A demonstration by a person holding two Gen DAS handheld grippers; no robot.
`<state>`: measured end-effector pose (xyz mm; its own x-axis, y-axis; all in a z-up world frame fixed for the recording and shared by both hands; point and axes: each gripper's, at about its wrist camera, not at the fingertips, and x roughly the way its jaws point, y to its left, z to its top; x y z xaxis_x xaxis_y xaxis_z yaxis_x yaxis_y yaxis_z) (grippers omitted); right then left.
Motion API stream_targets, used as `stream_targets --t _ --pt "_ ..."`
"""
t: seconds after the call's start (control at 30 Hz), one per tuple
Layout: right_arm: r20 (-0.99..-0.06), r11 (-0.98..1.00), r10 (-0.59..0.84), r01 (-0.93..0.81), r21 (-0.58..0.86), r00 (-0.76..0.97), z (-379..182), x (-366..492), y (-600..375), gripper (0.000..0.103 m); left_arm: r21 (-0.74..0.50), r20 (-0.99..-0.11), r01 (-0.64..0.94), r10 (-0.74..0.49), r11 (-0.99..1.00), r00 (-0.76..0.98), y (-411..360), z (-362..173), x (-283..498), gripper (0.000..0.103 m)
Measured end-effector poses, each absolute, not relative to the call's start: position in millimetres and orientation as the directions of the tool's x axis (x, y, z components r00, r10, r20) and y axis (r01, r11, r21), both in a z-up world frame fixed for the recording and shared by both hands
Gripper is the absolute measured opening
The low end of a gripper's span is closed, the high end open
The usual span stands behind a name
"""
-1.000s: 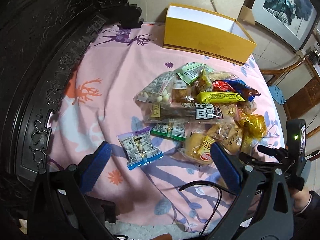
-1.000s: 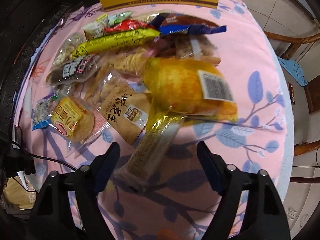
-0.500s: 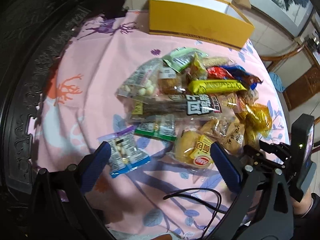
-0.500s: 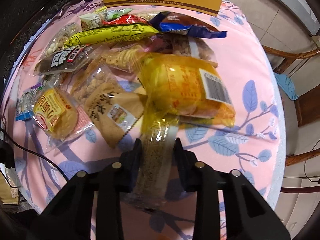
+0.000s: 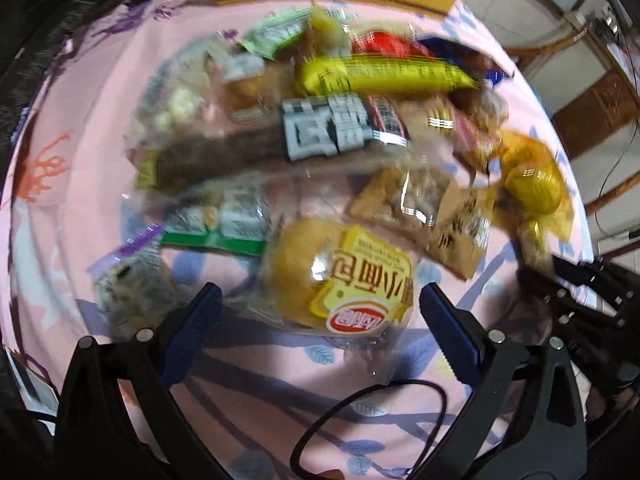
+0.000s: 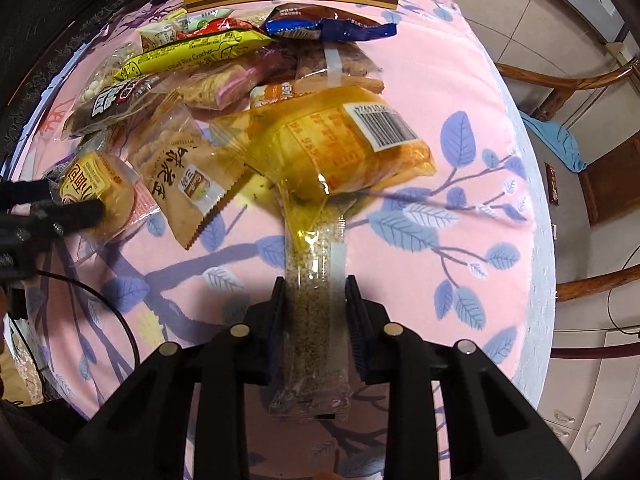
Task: Organize snacks
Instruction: 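Grasp the clear grain-bar packet with the right tool while the left tool reaches toward the round bun packet, then grasp the round bun packet with the left tool while the right tool lifts the grain bar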
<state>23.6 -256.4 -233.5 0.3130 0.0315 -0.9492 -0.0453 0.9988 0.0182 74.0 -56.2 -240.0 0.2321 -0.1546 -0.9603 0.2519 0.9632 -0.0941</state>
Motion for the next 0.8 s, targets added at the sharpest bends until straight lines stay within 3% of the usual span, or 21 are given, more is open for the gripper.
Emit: stream_targets --t 0.07,0.3,0.4,0.8 --pt "-0.949 0.999 0.027 -0.047 0.013 0.313 -234 24 -256 0.029 -0.117 -0.962 0.247 -0.171 0.962 0.212 -55 -247 73 0.098" --pt "-0.947 0.999 0.023 -0.049 0.008 0.322 -235 26 -252 0.029 -0.176 -0.950 0.253 -0.231 0.951 0.208 -46 -248 73 0.070" --pt "-0.946 0.999 0.024 -0.054 0.007 0.324 -234 25 -253 0.029 -0.194 -0.945 0.259 -0.251 0.946 0.212 -44 -246 72 0.065" --pt "-0.920 0.996 0.016 -0.089 -0.020 0.391 -180 13 -265 0.029 -0.227 -0.895 0.263 -0.307 0.938 0.324 0 -173 60 0.061"
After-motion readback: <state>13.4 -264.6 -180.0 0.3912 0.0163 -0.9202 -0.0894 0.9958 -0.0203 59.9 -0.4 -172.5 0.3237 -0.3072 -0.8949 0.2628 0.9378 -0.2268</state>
